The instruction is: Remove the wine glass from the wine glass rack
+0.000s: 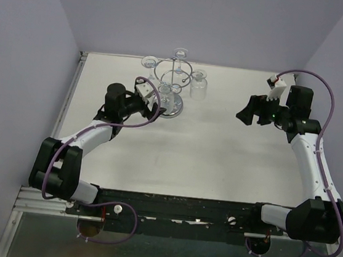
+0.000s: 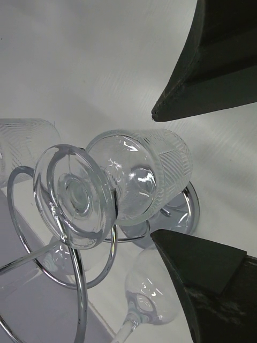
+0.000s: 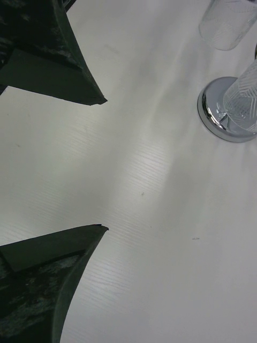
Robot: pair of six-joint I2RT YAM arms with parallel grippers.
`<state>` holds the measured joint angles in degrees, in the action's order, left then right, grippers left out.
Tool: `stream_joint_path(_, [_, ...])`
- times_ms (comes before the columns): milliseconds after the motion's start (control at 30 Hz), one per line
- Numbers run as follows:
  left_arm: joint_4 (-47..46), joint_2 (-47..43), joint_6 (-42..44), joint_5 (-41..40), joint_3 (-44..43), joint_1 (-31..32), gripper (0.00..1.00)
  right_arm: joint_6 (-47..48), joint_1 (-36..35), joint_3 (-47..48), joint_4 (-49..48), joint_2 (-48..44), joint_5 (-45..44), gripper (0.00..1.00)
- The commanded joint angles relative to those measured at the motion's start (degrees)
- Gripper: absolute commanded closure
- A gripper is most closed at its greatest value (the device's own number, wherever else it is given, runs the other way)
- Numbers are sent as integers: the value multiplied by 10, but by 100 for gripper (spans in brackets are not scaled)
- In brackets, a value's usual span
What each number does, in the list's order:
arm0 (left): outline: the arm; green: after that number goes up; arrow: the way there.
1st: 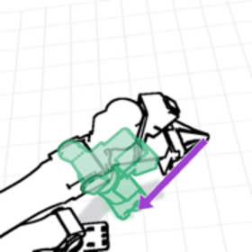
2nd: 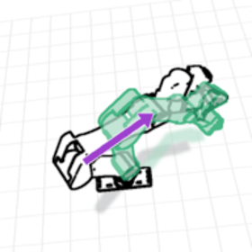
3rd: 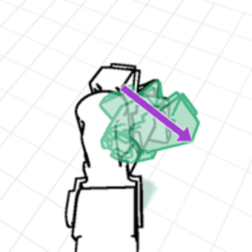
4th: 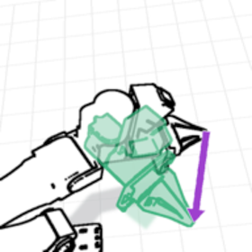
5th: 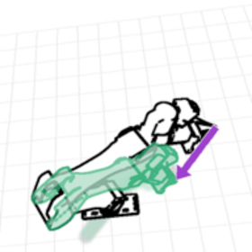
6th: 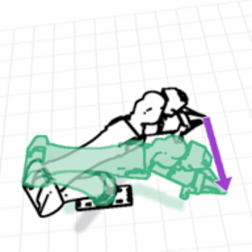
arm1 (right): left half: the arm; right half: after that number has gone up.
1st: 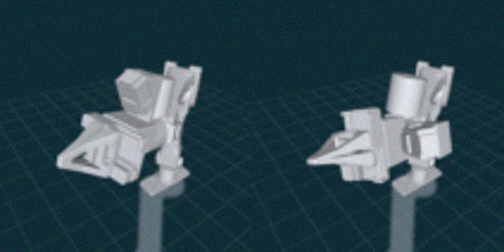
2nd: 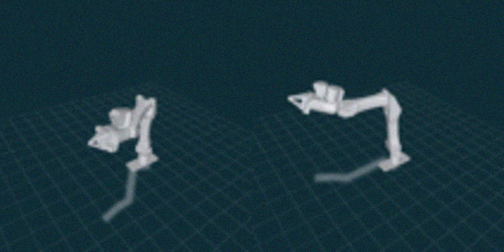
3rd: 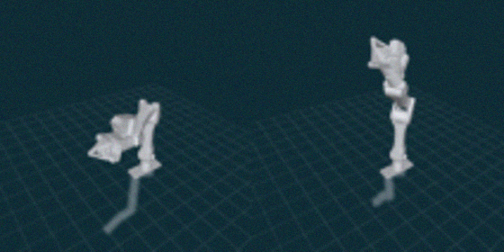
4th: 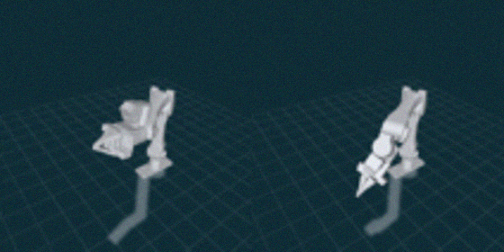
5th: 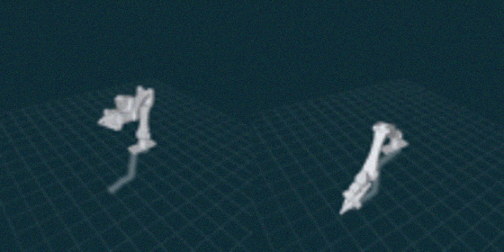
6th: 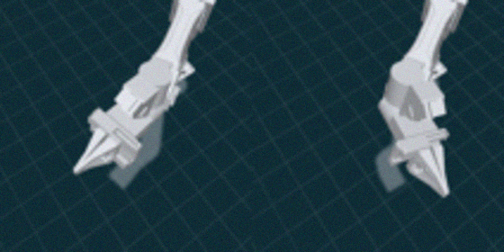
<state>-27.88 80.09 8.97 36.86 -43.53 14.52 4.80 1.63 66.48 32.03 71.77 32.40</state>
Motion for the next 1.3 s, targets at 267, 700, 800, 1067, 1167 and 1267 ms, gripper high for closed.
stream_joint_path(267, [-60,72,-21,-37,-35,31,1,-1,4,-8,9,3,22,0])
stream_joint_path(700, [-69,95,-47,-86,-55,54,1,4,4,-28,8,-5,24,0])
stream_joint_path(800, [-68,98,-49,-87,-56,57,1,4,3,-33,8,-7,24,0])
stream_joint_path(1067, [-67,95,-63,-104,-54,58,7,5,4,-42,8,-12,21,0])
stream_joint_path(1167, [-66,89,-72,-94,-56,58,14,6,4,-45,8,-11,22,0])
stream_joint_path(1267, [-69,82,-82,-94,-55,58,22,7,4,-45,8,-10,22,0])
